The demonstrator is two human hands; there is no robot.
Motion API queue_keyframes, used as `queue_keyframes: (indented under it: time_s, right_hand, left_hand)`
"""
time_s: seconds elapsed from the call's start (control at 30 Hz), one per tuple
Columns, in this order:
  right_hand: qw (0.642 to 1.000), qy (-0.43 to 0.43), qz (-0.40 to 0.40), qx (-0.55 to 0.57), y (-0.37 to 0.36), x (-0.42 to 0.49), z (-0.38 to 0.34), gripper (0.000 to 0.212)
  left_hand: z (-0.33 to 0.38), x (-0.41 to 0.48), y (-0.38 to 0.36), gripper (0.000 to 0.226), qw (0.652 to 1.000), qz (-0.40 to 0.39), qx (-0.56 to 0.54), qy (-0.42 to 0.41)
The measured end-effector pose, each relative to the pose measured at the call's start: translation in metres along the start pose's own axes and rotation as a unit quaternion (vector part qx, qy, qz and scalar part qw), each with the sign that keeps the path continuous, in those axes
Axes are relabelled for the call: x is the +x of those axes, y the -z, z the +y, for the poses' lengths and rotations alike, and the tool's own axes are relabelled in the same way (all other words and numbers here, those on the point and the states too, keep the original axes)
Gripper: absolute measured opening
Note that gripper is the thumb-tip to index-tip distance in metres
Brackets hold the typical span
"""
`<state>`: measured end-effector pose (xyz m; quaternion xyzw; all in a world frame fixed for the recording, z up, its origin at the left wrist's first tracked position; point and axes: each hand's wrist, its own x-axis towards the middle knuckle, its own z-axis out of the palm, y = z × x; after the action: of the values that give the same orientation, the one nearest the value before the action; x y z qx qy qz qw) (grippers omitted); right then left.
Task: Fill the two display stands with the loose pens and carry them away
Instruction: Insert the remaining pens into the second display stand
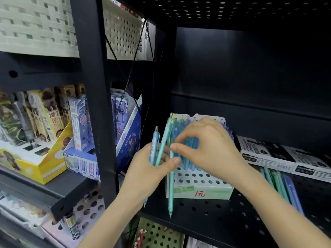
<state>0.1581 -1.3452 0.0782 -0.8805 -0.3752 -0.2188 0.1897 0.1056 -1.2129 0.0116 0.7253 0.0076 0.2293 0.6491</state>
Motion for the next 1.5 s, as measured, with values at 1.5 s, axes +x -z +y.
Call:
queue_keyframes:
  time_s: [1.5]
  right_hand:
    - [0.914, -0.169, 0.250, 0.271, 0.009, -0.001, 0.018, 0.010]
  left_hand:
    - [-0.012, 0.001, 0.013, 0.018, 0.996, 0.043, 0.051, -0.063]
